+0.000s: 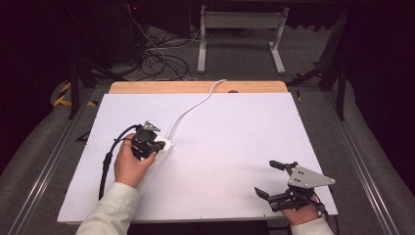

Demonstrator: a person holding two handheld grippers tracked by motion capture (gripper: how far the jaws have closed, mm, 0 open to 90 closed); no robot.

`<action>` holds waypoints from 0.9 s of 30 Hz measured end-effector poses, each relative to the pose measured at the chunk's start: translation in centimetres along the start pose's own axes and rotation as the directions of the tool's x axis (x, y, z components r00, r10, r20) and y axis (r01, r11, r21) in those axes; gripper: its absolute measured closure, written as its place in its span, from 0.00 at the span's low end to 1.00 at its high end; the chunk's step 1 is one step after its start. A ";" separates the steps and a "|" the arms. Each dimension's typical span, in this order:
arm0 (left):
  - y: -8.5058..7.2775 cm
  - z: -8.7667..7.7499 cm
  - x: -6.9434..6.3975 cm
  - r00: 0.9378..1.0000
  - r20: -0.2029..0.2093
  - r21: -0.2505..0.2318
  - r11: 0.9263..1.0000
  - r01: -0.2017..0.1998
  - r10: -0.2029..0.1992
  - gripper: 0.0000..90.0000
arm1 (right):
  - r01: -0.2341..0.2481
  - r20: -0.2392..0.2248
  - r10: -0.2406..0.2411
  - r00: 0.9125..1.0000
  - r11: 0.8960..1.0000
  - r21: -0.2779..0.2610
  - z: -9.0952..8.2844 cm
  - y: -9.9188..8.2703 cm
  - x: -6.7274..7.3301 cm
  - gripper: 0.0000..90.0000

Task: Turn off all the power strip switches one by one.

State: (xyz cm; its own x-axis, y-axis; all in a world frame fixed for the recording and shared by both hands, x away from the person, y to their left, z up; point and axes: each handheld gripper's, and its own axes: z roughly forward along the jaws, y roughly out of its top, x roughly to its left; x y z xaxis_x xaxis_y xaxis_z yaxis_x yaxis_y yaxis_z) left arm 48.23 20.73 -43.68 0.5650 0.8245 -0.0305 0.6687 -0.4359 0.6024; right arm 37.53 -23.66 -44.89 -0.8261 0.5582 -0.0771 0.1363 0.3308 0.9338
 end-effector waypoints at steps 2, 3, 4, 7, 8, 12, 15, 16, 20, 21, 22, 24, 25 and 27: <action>-0.1 0.1 0.1 1.000 0.001 0.004 1.000 0.000 0.000 1.00 | 0.000 -0.001 0.000 1.000 1.000 0.000 0.0 0.0 0.0 0.05; -0.1 0.1 0.1 1.000 -0.001 0.008 1.000 -0.001 0.001 1.00 | 0.000 -0.001 0.000 1.000 1.000 0.000 0.0 0.0 0.0 0.05; -0.1 0.2 0.2 1.000 -0.002 0.010 1.000 -0.002 0.002 1.00 | -0.001 0.000 0.001 1.000 1.000 0.001 0.0 0.0 0.0 0.05; -0.2 0.2 0.2 1.000 -0.020 0.023 1.000 -0.012 0.012 1.00 | 0.000 0.000 0.000 1.000 1.000 0.003 0.0 0.0 0.0 0.05; -0.3 0.3 0.3 1.000 -0.014 0.025 1.000 -0.004 0.005 1.00 | 0.000 -0.001 0.000 1.000 1.000 0.003 0.0 0.0 0.0 0.05; -0.4 0.4 0.4 1.000 0.000 0.026 1.000 0.002 -0.002 1.00 | 0.000 -0.001 0.000 1.000 1.000 0.003 0.0 0.0 0.0 0.05; -0.4 0.5 0.3 1.000 0.008 0.022 1.000 0.003 -0.003 1.00 | -0.001 -0.003 0.001 1.000 1.000 0.002 0.0 0.0 -0.1 0.05; -0.4 0.5 0.3 1.000 0.009 0.026 1.000 0.002 -0.002 1.00 | 0.000 -0.001 0.000 1.000 1.000 0.004 0.0 0.0 0.0 0.05; -0.4 0.6 0.2 1.000 0.000 0.038 0.999 0.002 -0.002 1.00 | 0.000 -0.001 0.000 1.000 1.000 0.004 0.0 0.0 0.0 0.05; -0.4 0.6 0.2 1.000 -0.001 0.040 0.999 0.003 -0.003 1.00 | 0.000 -0.001 0.000 1.000 1.000 0.005 0.0 0.0 0.0 0.05; -0.5 0.6 0.2 1.000 -0.006 0.040 0.999 -0.005 0.005 1.00 | 0.000 0.000 0.000 1.000 1.000 0.005 0.0 0.0 0.0 0.05; -0.5 0.6 0.2 1.000 0.001 0.039 0.999 0.002 -0.002 1.00 | 0.001 -0.003 -0.001 1.000 1.000 0.004 0.0 0.0 0.0 0.05; -0.5 0.6 0.2 1.000 0.001 0.040 0.999 0.003 -0.003 1.00 | 0.001 -0.001 -0.001 1.000 1.000 0.006 0.0 0.0 0.0 0.05; -0.5 0.6 0.2 1.000 -0.001 0.038 0.999 -0.003 0.003 1.00 | 0.001 -0.001 -0.001 1.000 1.000 0.006 0.0 0.0 0.0 0.05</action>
State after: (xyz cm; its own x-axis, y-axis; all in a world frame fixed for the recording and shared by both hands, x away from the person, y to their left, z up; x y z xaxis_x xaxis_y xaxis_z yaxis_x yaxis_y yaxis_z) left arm 48.32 20.95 -44.45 0.5665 0.8236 -0.0275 0.6848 -0.4519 0.5717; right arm 37.51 -23.65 -44.91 -0.8269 0.5570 -0.0779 0.1387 0.3362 0.9315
